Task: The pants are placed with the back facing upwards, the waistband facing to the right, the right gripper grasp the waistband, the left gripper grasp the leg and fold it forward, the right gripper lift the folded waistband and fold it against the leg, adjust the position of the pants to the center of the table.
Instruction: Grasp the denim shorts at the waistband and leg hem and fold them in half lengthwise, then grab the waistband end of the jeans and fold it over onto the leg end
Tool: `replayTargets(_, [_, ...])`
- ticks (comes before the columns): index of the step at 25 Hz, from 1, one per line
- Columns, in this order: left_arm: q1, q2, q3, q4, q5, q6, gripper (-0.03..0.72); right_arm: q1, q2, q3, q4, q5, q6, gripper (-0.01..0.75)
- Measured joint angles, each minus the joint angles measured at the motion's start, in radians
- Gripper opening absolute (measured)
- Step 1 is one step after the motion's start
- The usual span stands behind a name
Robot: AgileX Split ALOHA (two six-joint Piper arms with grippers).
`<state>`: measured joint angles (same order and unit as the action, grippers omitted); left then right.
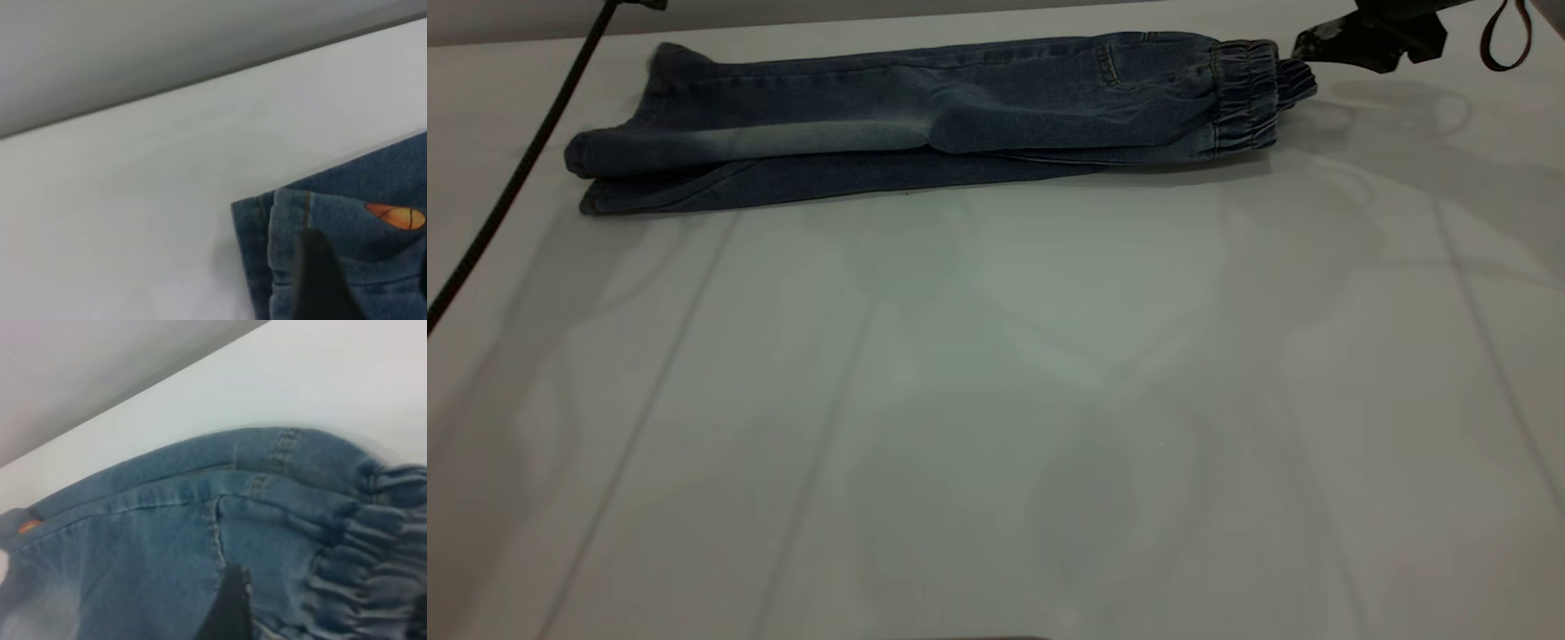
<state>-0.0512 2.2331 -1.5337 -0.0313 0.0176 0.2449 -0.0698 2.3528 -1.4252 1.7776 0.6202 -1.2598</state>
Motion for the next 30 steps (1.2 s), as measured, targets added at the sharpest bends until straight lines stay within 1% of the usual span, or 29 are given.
replayTargets(1, [0.0, 0.0, 0.0, 0.0, 0.0, 0.012, 0.383, -0.008, -0.002, 0.0, -0.01, 0.0, 0.003, 0.669])
replayTargets(3, [0.0, -0.005, 0.0, -0.001, 0.02, 0.018, 0.447, -0.033, -0.015, 0.0, -0.048, 0.011, 0.019, 0.671])
replayTargets(5, [0.0, -0.02, -0.007, -0.001, 0.08, 0.008, 0.482, -0.059, -0.041, 0.0, -0.117, 0.049, 0.064, 0.666])
replayTargets(6, [0.0, -0.026, -0.018, -0.001, 0.133, 0.002, 0.491, -0.073, -0.058, 0.0, -0.171, 0.076, 0.096, 0.659])
replayTargets(8, [-0.001, -0.038, -0.053, -0.001, 0.258, -0.005, 0.498, -0.092, -0.087, -0.002, -0.279, 0.169, 0.2, 0.642])
replayTargets(10, [-0.004, -0.042, -0.09, -0.001, 0.409, -0.01, 0.501, -0.097, -0.1, -0.004, -0.4, 0.251, 0.309, 0.618])
replayTargets(11, [-0.006, -0.042, -0.106, -0.001, 0.465, -0.014, 0.502, -0.097, -0.1, -0.004, -0.46, 0.282, 0.363, 0.609])
replayTargets(13, [-0.01, -0.042, -0.13, -0.002, 0.574, -0.02, 0.503, -0.091, -0.095, -0.004, -0.561, 0.307, 0.446, 0.594])
replayTargets(14, [-0.013, -0.042, -0.137, -0.008, 0.608, -0.02, 0.503, -0.088, -0.09, -0.004, -0.599, 0.308, 0.476, 0.591])
replayTargets(17, [-0.021, -0.042, -0.141, -0.023, 0.655, -0.024, 0.503, -0.076, -0.058, -0.004, -0.64, 0.289, 0.503, 0.587])
replayTargets(21, [-0.042, -0.042, -0.141, -0.032, 0.681, -0.024, 0.503, -0.068, -0.005, -0.004, -0.605, 0.21, 0.466, 0.588])
replayTargets(24, [-0.058, -0.042, -0.141, -0.045, 0.682, -0.024, 0.503, -0.068, 0.022, -0.004, -0.531, 0.183, 0.386, 0.591])
replayTargets(30, [-0.088, -0.042, -0.141, -0.048, 0.684, -0.024, 0.504, -0.068, 0.025, -0.004, -0.367, 0.145, 0.165, 0.591])
